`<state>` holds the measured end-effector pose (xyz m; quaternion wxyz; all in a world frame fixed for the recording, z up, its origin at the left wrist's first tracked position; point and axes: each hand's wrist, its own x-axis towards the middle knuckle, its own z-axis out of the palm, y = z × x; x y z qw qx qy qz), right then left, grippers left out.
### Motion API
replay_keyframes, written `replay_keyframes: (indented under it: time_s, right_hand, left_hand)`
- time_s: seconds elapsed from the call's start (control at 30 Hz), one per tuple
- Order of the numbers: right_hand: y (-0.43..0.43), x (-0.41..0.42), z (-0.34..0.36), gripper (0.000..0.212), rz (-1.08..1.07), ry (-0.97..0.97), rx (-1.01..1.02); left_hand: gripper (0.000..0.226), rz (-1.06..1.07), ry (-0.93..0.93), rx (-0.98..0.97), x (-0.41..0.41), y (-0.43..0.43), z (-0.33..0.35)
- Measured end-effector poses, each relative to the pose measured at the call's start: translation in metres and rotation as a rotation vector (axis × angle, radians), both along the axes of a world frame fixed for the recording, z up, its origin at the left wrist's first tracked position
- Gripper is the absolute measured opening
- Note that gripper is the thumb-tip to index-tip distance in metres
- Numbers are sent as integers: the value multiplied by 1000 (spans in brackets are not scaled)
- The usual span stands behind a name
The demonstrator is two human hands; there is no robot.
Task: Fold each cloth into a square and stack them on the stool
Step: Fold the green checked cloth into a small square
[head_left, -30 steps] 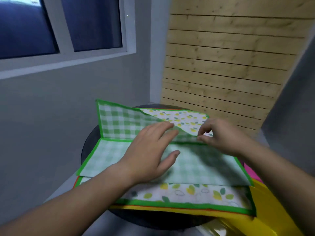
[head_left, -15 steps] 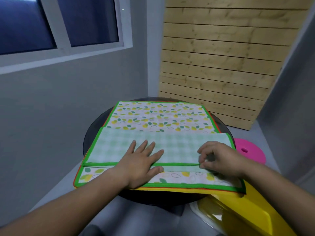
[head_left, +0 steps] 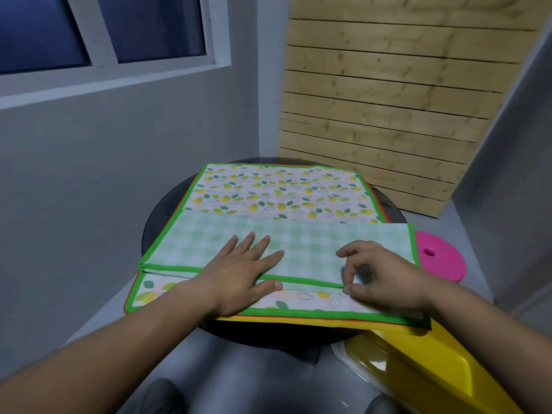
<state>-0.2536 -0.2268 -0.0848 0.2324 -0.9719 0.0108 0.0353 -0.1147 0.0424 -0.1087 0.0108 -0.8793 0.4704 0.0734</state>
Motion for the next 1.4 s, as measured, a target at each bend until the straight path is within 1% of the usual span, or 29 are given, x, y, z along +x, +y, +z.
replay_keyframes:
  time_s: [0.1,0.23,0.4,0.5,0.57,0.63,0.7,0.77,0.87,1.0,1.13,1.4]
  right_hand:
    - [1,-2,0,7,-9,8,6]
    - [0,-3,-3,6,-18,0,4]
    - [-1,-2,-7,8,-20,21,45]
    - [0,1,-5,24,-44,-42,69]
    - [-2,7,-3,40,-71,-81,-4]
    - [1,15,-3,59,-94,-52,-79]
    - [11,23,-4,65,-79,7,-130]
    - [25,32,-7,64,-37,54,-168]
    - [44,48,-10,61,9,72,-202]
    - [45,61,-16,62,26,96,-188]
    - [40,56,-24,59,66,20,-128]
    - [48,51,-34,33,53,-212,-30]
  left_hand:
    - [73,4,27,0,2,0,2]
    - [86,6,23,-14,2,1,1]
    - [86,21,33,-46,-1,2,3]
    - [86,21,12,-44,-2,2,4]
    - [85,19,-11,-37,-3,2,5]
    - [80,21,-25,-31,-5,3,5]
    - [73,46,-26,-39,-7,2,3]
    - [70,105,-5,-51,-7,-1,1]
    - [71,176,15,-64,-3,-8,-3]
    - [70,169,56,-62,3,-13,-7]
    - [71,134,89,-83,7,-6,-9]
    - [70,127,56,-133,8,-2,-10]
